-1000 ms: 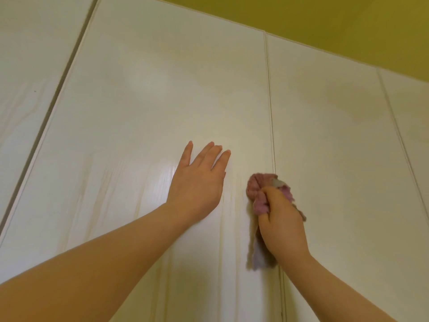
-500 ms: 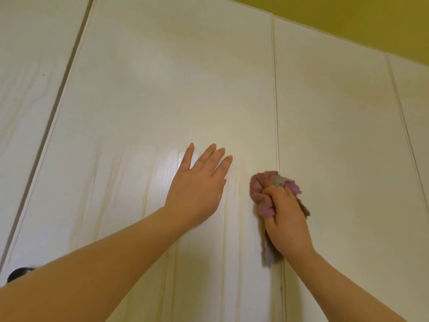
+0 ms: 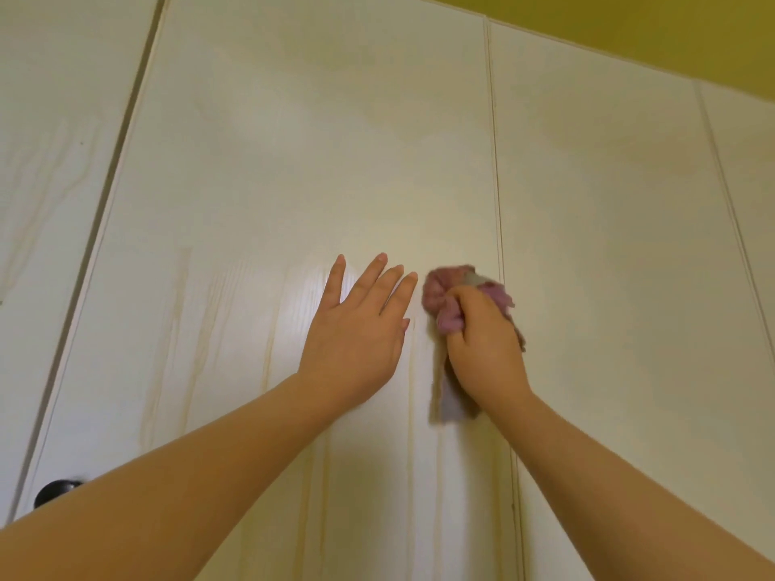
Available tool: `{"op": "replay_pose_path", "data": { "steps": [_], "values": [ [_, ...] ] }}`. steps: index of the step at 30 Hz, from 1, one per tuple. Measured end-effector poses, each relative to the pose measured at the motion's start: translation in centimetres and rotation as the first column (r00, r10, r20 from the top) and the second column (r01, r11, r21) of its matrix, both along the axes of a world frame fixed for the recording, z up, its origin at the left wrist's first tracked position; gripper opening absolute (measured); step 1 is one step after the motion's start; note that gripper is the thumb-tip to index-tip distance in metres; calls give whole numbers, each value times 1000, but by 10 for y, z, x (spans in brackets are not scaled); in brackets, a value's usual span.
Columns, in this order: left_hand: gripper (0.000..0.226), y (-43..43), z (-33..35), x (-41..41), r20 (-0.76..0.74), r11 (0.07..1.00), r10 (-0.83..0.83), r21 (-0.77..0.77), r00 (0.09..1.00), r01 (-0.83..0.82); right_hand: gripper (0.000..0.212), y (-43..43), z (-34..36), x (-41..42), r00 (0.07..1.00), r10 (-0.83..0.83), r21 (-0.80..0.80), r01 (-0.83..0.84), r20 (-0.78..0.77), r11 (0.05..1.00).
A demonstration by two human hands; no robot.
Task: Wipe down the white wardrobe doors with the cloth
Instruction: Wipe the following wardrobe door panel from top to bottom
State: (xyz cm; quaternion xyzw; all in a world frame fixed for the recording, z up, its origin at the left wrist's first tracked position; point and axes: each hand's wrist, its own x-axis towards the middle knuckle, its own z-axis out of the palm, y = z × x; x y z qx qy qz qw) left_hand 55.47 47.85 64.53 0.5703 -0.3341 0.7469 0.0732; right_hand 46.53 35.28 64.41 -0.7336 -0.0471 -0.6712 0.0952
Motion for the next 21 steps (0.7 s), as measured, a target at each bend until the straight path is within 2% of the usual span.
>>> {"op": "replay_pose_path", "data": {
  "steps": [2,3,7,11,14,16,19,21],
  "values": [
    [49,2,1,0,-12,1000,1,-13,1000,-2,18,9,6,4,998,48,75,-51,43,996],
    [49,4,0,0,-21,1000,-1,-24,1000,0,16,13,-3,8,996,56,65,-61,65,996],
    [50,15,-1,2,-46,999,-11,-30,999,10,25,19,-50,15,997,16,-90,-10,70,996],
    [50,28,5,4,-31,999,13,-30,999,-14,17,25,17,5,999,35,13,-34,-13,999],
    [50,34,7,4,-56,998,15,-56,998,-18,19,36,35,8,999,41,72,-41,8,997],
    [49,41,7,8,-57,998,19,-57,998,-23,17,43,4,20,997,66,-43,-64,29,997],
    [50,52,6,12,-48,998,42,-41,998,-44,16,44,-30,27,999,22,-270,-34,-47,962],
    [50,61,7,14,-46,996,78,-37,996,-79,20,42,-1,21,998,36,-256,-47,-45,966]
  ]
}}
